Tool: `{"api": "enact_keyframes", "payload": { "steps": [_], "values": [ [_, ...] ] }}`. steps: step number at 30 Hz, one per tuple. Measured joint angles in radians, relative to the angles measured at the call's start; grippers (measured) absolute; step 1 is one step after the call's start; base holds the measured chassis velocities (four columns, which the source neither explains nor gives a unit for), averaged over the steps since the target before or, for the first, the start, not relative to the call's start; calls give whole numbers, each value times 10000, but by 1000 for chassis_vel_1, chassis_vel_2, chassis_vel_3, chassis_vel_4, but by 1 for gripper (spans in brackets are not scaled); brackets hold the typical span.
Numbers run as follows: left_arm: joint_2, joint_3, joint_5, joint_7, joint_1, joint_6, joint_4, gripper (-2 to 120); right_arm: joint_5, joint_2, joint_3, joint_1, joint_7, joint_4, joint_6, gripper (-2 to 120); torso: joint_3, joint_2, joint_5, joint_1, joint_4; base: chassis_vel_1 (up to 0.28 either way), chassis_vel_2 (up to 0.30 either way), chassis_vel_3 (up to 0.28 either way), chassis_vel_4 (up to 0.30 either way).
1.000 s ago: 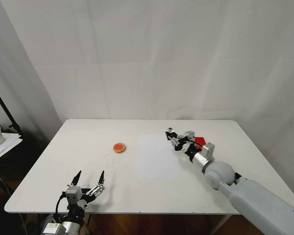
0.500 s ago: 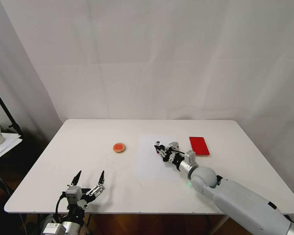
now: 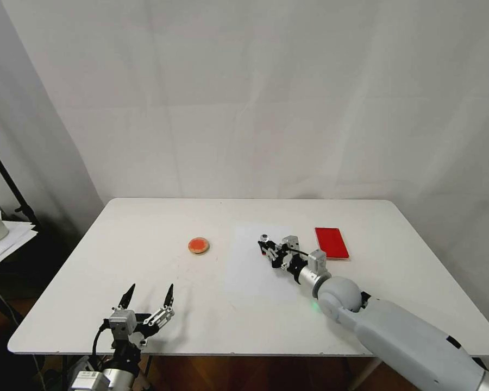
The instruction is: Pick up the stamp from the ink pad and place it onto another ink pad.
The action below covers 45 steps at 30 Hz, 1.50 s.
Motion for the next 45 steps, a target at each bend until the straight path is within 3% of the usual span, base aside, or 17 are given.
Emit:
{"api": "enact_keyframes", "payload": {
  "steps": [3, 7, 13, 23, 45],
  "values": [
    [0, 0, 0, 0, 5, 0, 0, 100, 116, 118, -401, 669, -97, 27, 6, 9, 1, -1, 0, 1, 2, 0, 0, 0, 0],
    [0, 0, 0, 0, 4, 1, 0, 100, 182, 836, -1442, 1834, -419, -484, 40, 9, 1, -1, -1, 2, 6, 0, 0, 0, 0],
    [0, 0, 0, 0, 5, 0, 0, 100, 27, 2019, -2204, 2287, -496, -1248, 40, 9, 1, -1, -2, 1, 6, 0, 0, 0, 0],
    [0, 0, 0, 0, 4, 0, 0, 100, -222, 3132, -2751, 2433, -477, -1993, 13, 9, 0, -1, -3, 1, 3, 0, 0, 0, 0],
    [0, 0, 0, 0, 4, 0, 0, 100, -213, 3555, -2622, 2105, -564, -2791, 142, 9, 0, -1, 2, 0, 3, 0, 0, 0, 0]
  ]
}}
